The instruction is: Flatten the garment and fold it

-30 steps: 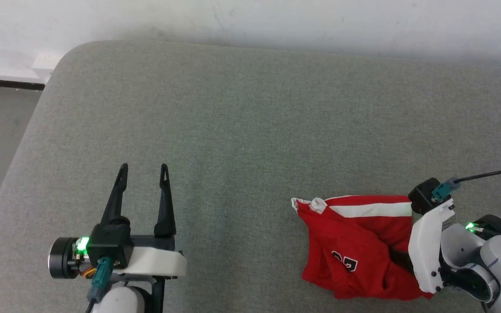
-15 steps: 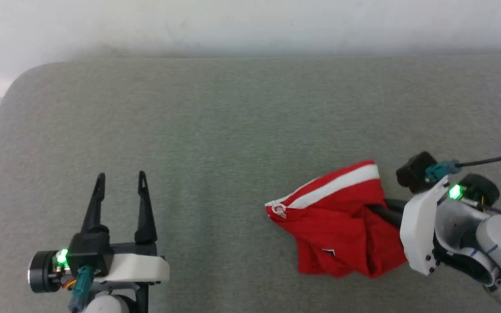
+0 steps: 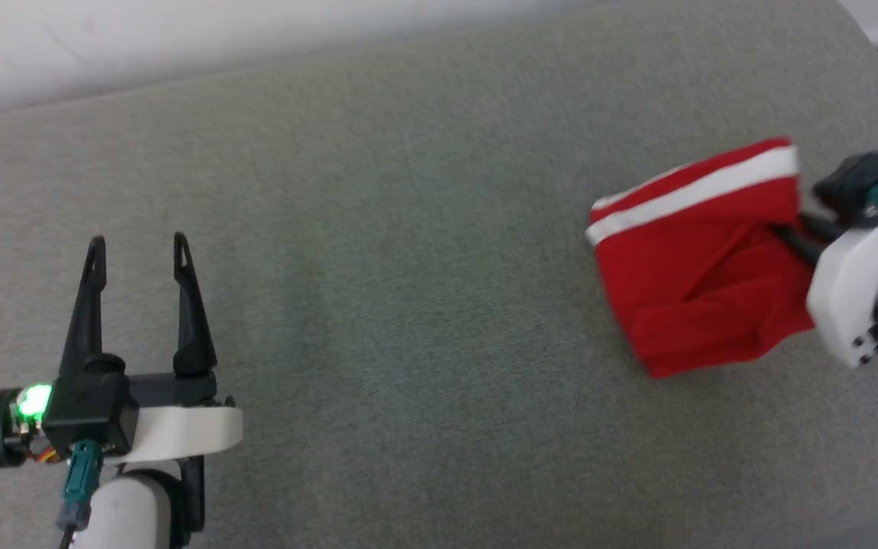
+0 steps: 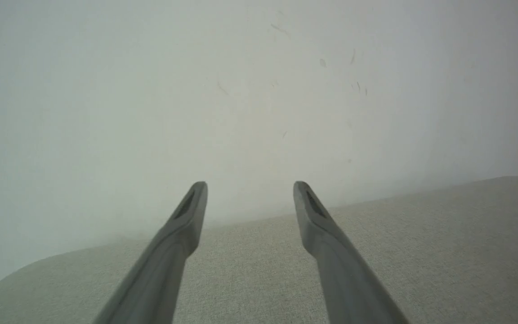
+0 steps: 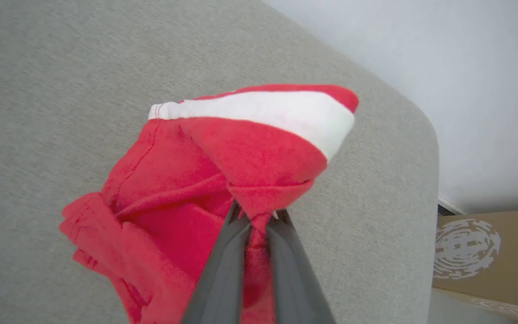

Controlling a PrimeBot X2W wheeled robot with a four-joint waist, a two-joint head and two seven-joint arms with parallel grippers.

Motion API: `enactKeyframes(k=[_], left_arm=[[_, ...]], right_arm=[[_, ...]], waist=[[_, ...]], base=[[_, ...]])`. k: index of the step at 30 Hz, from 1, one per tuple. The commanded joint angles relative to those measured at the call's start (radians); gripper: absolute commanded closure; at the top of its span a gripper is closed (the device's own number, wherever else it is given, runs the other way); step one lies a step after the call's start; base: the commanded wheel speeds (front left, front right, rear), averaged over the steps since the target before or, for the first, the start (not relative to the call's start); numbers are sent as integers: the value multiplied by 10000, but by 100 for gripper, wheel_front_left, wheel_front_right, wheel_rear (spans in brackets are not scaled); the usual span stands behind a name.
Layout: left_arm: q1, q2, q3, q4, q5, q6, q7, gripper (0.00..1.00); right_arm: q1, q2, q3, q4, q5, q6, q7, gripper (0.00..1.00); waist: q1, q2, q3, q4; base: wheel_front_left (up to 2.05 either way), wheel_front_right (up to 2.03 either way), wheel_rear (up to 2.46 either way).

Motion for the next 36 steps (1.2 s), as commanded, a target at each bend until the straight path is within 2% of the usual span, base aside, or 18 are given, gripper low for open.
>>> enactKeyframes(k=[1,7,13,21,22,23,24,29,33,36], left_arm=[[-218,103,7,-77,90,-66,-47,0],[-817,389,-282,-470,242,-94,-47,0],[-1101,621,-478,-828,277,-24,-47,0],[-1247,703,-696,-945,215,218,-47,0],[-1222,702,-717,-925,190,247,-47,0],[-1197,693,-737,-905,165,279,-47,0],[-1173,674,-766,-880,137,310,-47,0],[-1057,475,-1010,-687,-36,380,-47,0],[-783,305,-1067,-505,-176,451,-47,0],[-448,187,-995,-399,-281,527,-47,0]], right_arm=[[-241,-8,-132,318,-181,-11,-199,100],[-1150,-85,-1075,3163,-1328,-11,-1354,100],[-2215,108,-2121,5567,-2420,-11,-2321,100],[-3014,890,-3426,7653,-3831,-11,-3006,100],[-3050,1018,-3563,7829,-3876,-11,-3069,67],[-3113,1074,-3730,7983,-3968,-11,-3198,5],[-3166,1089,-3882,8137,-4100,-11,-3314,0],[-3341,913,-4669,8476,-4682,-11,-4259,0],[-3345,953,-5371,8050,-5300,-11,-5490,0],[-3227,1285,-5857,7358,-5651,-11,-6076,0]], waist=[[-2,0,1556,-1131],[-2,0,2563,-950],[-2,0,3157,-751],[-2,0,3116,-630],[-2,0,3026,-628],[-2,0,2919,-623],[-2,0,2794,-606],[-2,0,1967,-314],[-2,0,1243,-6],[-2,0,707,239]], base=[[0,0,0],[0,0,0],[0,0,0],[0,0,0],[0,0,0],[0,0,0],[0,0,0],[0,0,0],[0,0,0],[0,0,0]])
